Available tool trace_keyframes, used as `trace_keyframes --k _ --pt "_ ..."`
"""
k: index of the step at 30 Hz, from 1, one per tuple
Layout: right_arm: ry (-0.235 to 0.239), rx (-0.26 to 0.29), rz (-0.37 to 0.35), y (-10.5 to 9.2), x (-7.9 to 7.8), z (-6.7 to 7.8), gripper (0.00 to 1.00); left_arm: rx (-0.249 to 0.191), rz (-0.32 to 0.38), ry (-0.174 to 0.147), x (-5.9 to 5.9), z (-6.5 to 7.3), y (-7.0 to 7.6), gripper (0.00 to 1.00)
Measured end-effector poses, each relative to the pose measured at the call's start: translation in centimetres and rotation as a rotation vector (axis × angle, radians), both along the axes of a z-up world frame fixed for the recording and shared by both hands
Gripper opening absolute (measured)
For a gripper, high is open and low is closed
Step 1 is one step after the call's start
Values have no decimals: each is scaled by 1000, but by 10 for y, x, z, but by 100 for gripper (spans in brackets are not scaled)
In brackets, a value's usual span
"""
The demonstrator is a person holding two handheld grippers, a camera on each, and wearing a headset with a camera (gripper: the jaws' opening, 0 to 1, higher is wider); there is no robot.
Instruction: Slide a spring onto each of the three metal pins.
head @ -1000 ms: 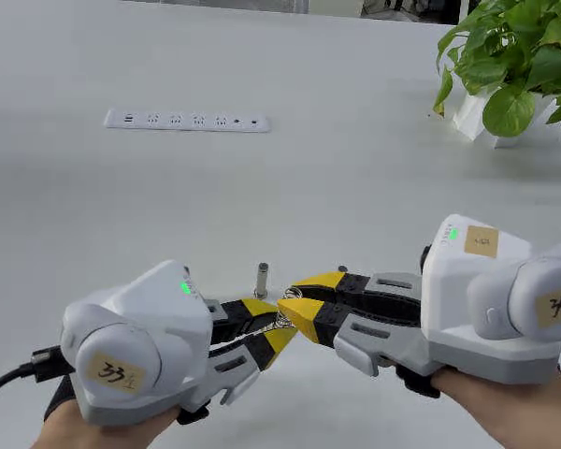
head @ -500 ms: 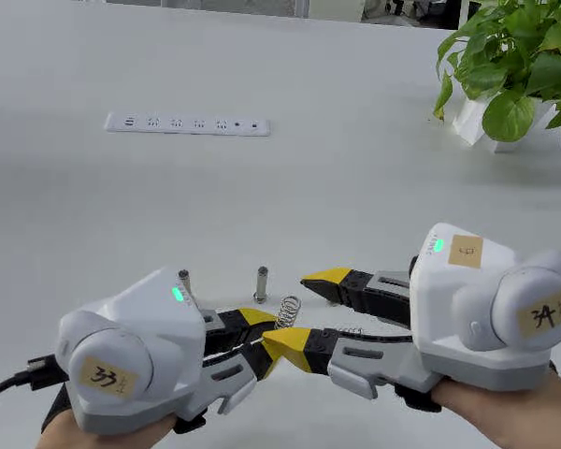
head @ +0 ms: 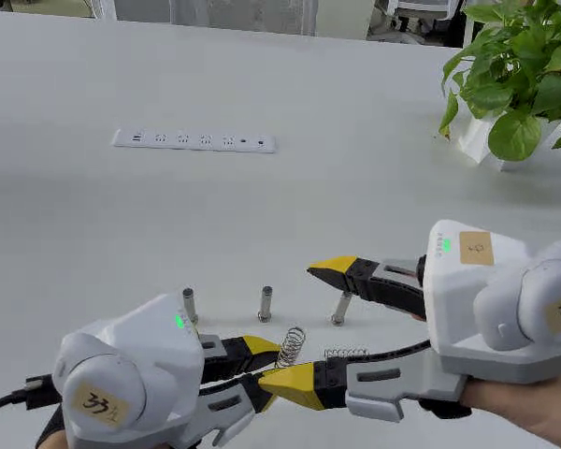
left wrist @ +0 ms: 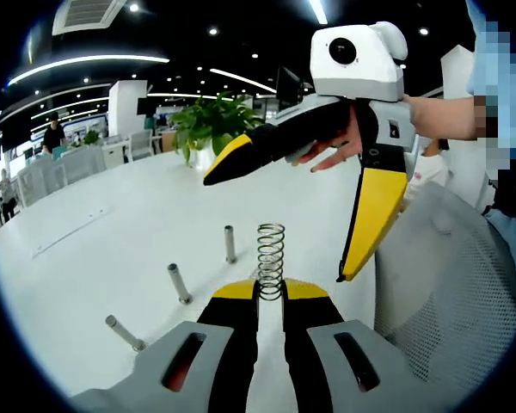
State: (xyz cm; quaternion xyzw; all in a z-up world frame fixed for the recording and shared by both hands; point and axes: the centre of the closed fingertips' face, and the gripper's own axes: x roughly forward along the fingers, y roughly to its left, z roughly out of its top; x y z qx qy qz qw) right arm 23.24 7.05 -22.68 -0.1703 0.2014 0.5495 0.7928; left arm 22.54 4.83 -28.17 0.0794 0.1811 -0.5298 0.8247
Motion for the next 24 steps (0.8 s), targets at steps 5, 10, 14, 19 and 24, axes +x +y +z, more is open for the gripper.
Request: trace_keyframes --k 5,10,14,19,24 --pt "-27 -120 158 1 -8 3 65 12 -20 -2 -3 -1 0 6" --pt "-49 -232 283 -1 -14 3 61 25 -37 -5 -5 -3 0 6" --pt "-36 -287 344 -1 -17 2 60 37 -48 -13 -5 -3 1 6" --pt "-36 -360 455 -4 -24 -1 50 50 -59 -18 -6 -2 0 6" --pt "-34 -444 539 -6 -29 -9 40 63 -73 -18 -9 -3 -1 6"
